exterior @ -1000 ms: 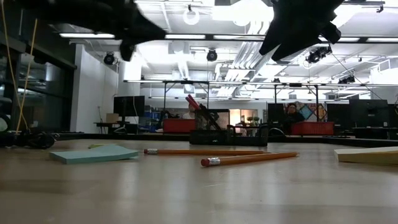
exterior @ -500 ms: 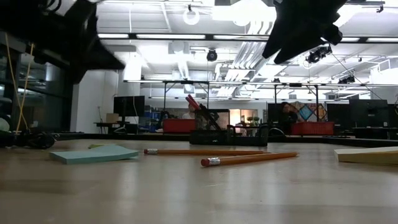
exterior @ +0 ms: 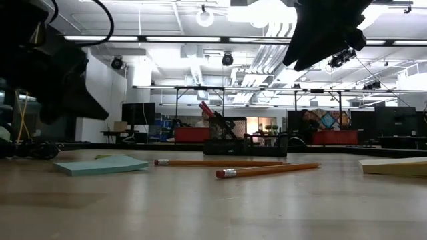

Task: Pick and place office supplies into organizer
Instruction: Put the green eraser in the black desk organizer

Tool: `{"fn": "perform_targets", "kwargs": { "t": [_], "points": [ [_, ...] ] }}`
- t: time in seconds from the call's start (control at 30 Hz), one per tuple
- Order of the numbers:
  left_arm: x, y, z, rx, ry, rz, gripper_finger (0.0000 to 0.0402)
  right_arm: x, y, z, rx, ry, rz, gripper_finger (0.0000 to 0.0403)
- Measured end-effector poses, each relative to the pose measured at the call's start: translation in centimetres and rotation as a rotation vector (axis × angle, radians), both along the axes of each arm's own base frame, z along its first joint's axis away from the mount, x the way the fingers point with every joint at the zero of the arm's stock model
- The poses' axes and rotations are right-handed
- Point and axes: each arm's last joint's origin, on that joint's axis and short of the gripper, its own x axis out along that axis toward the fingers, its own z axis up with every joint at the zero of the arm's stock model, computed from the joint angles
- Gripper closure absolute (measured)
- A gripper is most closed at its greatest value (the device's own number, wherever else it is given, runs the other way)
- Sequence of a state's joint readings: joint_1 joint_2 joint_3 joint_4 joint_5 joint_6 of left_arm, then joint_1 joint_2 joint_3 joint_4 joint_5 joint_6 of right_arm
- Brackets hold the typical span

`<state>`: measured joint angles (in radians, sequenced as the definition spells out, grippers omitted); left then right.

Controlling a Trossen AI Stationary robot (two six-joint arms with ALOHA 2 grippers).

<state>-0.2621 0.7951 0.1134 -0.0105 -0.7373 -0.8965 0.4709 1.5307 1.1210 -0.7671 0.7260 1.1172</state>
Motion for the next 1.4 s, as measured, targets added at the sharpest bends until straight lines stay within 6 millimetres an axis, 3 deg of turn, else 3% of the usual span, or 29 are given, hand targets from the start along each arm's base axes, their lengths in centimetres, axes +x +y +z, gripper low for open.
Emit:
{"fn": "perform_targets", "kwargs": {
  "t": [0.37,0.73,0.9,1.4],
  "points": [
    [-0.6,0.1,-0.9,0.024,0.1,-0.022,0.038,0.0,0.0,0.0,0.006,0.002,0.003,0.0258],
    [-0.2,-0.1,-1.4,-0.003,0.119,-0.027,0.0262,0.0,0.0,0.0,0.006,0.008,0.011,0.0258],
    [0.3,-0.1,-1.5,0.034,0.108,-0.022,0.023,0.0,0.0,0.0,-0.001,0.021,0.025,0.0258],
    [2.1,-1.0,-3.1,0.122,0.119,-0.057,0.0224,-0.2,0.2,-0.3,0.077,0.077,0.058,0.0258]
  ]
}}
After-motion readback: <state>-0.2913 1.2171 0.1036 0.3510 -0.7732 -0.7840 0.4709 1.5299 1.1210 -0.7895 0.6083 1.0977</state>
